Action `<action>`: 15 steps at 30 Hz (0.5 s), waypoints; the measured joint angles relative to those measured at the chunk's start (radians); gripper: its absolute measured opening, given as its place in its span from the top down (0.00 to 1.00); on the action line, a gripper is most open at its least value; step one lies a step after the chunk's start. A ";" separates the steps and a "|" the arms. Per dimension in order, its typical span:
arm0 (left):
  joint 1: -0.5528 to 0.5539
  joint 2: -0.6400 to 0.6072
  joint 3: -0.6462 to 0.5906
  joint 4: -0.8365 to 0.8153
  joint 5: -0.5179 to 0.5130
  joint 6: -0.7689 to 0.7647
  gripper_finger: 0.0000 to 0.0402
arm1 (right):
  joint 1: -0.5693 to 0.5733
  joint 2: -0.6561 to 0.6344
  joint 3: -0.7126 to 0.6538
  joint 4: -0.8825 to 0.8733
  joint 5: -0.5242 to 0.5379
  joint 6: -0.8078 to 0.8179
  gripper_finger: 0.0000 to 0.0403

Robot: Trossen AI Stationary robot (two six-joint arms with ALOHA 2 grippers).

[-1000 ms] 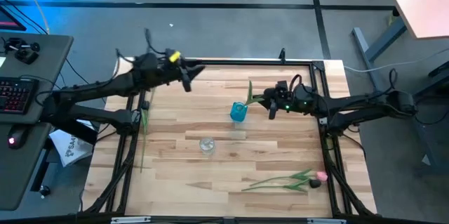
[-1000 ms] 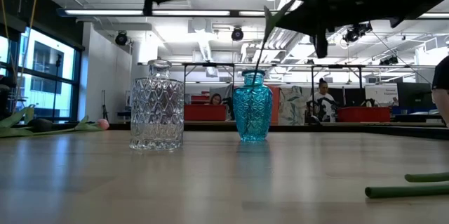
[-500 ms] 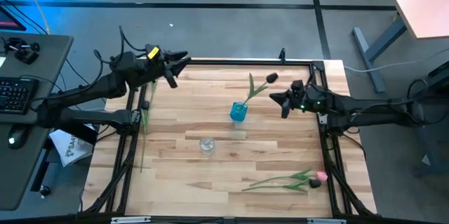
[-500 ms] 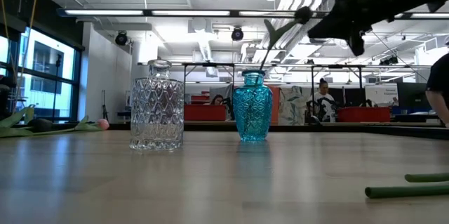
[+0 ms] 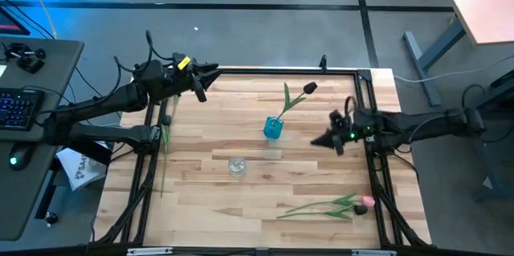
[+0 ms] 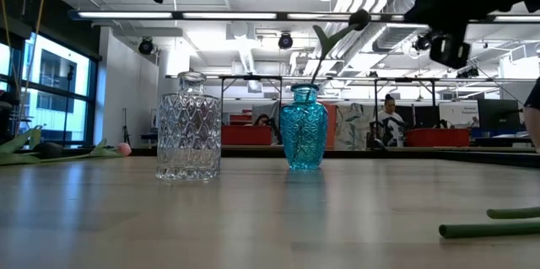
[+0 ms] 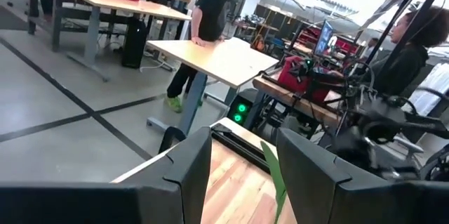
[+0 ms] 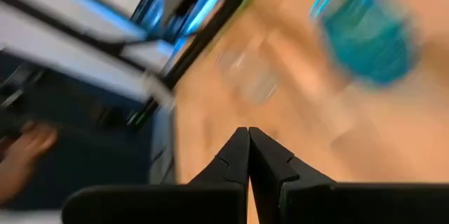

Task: Sort flowers into vase by color
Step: Put the bottom black tulip into the blue vase

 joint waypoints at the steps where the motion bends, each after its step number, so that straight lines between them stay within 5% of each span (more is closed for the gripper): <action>1: 0.000 0.000 0.000 0.000 0.000 0.000 0.62 | 0.038 0.014 0.000 0.012 -0.005 0.028 1.00; 9: 0.000 0.000 0.000 0.000 -0.002 0.000 0.62 | 0.316 0.173 0.000 0.146 0.013 0.197 1.00; 15: 0.000 0.000 -0.001 0.001 -0.003 0.000 0.62 | 0.398 0.289 0.000 0.287 0.039 0.244 1.00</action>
